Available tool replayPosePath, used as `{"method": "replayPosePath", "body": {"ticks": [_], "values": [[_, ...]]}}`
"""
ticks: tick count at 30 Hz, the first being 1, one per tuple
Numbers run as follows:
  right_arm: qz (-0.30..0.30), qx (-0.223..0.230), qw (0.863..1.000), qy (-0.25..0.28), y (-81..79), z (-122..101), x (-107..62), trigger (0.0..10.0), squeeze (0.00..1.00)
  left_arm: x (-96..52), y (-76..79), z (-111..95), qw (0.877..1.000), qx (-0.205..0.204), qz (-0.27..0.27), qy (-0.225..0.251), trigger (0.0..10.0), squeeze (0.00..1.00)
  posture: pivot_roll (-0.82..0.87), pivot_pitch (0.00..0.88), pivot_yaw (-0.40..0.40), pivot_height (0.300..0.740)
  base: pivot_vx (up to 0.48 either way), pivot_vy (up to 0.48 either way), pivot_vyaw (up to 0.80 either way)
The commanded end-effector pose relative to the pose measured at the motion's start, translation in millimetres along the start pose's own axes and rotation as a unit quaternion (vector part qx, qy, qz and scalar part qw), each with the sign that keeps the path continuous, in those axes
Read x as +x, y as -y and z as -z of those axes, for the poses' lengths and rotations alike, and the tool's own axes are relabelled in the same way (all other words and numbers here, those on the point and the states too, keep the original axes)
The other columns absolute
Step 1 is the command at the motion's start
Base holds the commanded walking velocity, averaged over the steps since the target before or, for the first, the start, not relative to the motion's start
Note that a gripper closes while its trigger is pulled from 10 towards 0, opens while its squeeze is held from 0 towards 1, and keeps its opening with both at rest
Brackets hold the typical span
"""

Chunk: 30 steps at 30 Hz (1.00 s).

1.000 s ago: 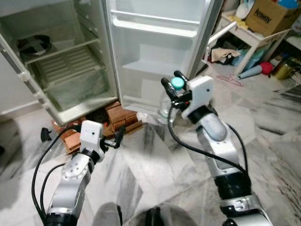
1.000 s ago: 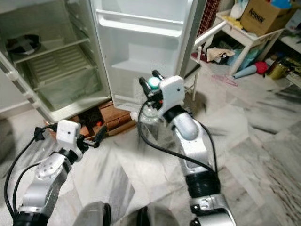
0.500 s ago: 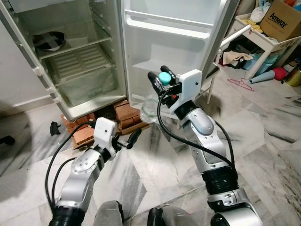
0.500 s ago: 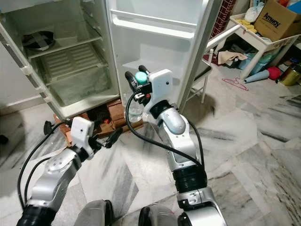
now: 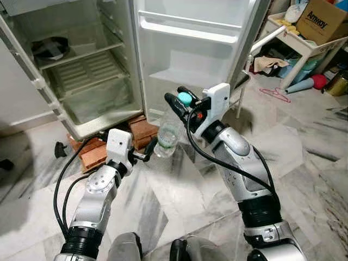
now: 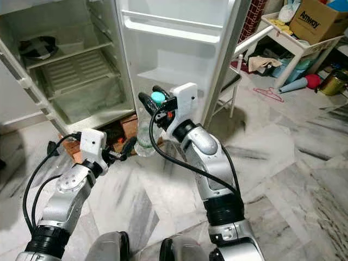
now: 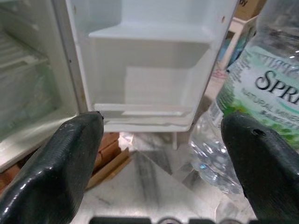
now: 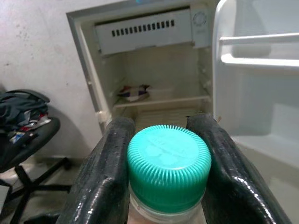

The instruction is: Restocking fridge

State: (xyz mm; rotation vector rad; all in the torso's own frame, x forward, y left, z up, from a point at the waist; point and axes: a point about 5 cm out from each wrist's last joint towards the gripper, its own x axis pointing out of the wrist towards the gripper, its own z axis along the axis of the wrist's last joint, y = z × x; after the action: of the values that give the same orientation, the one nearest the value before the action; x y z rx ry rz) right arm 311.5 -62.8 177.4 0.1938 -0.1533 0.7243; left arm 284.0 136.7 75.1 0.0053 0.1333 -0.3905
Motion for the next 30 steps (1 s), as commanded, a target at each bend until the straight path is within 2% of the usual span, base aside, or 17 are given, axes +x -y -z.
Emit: {"method": "replayPosePath", "body": {"ticks": [1,5,8,9,12,13,14,17,21,29,30], "values": [[-0.016,-0.007,1.0,0.015,-5.4,-9,-0.2,10.0,0.0,-2.7,-4.2,3,1.0,0.008,-0.011,-0.005,10.0,0.0,0.06,0.114,-0.077,0.74,0.0,0.0,0.0],[-0.02,-0.011,1.0,0.01,-6.4,-7,-0.8,10.0,0.0,-4.2,-7.3,5,1.0,0.011,-0.023,-0.006,10.0,0.0,0.06,0.113,-0.078,0.74,0.0,0.0,0.0],[-0.012,-0.04,0.999,0.008,-3.8,-7,-2.6,10.0,0.0,-6.6,-12.5,5,0.999,0.008,-0.036,-0.005,10.0,0.0,0.06,0.113,-0.078,0.74,0.0,0.0,0.0],[0.022,-0.075,0.997,0.013,2.8,-7,-4.7,10.0,0.0,-12.7,-18.1,4,0.999,0.01,-0.046,0.001,10.0,0.0,0.06,0.114,-0.078,0.74,0.0,0.0,0.0],[0.05,-0.088,0.995,0.014,8.9,-5,-7.7,10.0,0.0,-17.8,-21.8,4,0.999,0.009,-0.051,0.003,10.0,0.0,0.06,0.117,-0.077,0.74,0.0,0.0,0.0],[0.077,-0.103,0.992,0.01,16.3,0,-14.4,10.0,0.0,-25.7,-29.1,5,0.998,0.007,-0.067,0.004,10.0,0.0,0.06,0.121,-0.077,0.74,0.0,0.0,0.0],[0.077,-0.103,0.992,0.01,16.3,0,-14.4,10.0,0.0,-25.7,-29.1,5,0.998,0.007,-0.067,0.004,10.0,0.0,0.06,0.121,-0.077,0.74,0.0,0.0,0.0],[0.132,-0.086,0.987,0.007,28.3,10,-26.5,10.0,0.0,-38.0,-42.5,6,0.995,-0.004,-0.104,0.008,10.0,0.0,0.06,0.127,-0.076,0.74,0.0,0.0,0.0],[0.162,-0.112,0.98,-0.005,34.6,18,-36.6,10.0,0.0,-46.9,-53.2,5,0.99,-0.009,-0.137,0.017,10.0,0.0,0.07,0.14,-0.078,0.74,0.076,0.0,0.0],[0.201,-0.129,0.971,-0.011,40.2,24,-46.1,10.0,0.0,-47.0,-53.6,-4,0.989,-0.005,-0.143,0.035,10.0,0.0,0.08,0.16,-0.073,0.74,0.406,0.0,0.0],[0.224,-0.131,0.966,-0.014,43.4,25,-53.4,10.0,0.0,-47.7,-53.4,-7,0.989,-0.005,-0.143,0.039,10.0,0.0,0.08,0.165,-0.066,0.74,0.428,0.0,0.0]]}}
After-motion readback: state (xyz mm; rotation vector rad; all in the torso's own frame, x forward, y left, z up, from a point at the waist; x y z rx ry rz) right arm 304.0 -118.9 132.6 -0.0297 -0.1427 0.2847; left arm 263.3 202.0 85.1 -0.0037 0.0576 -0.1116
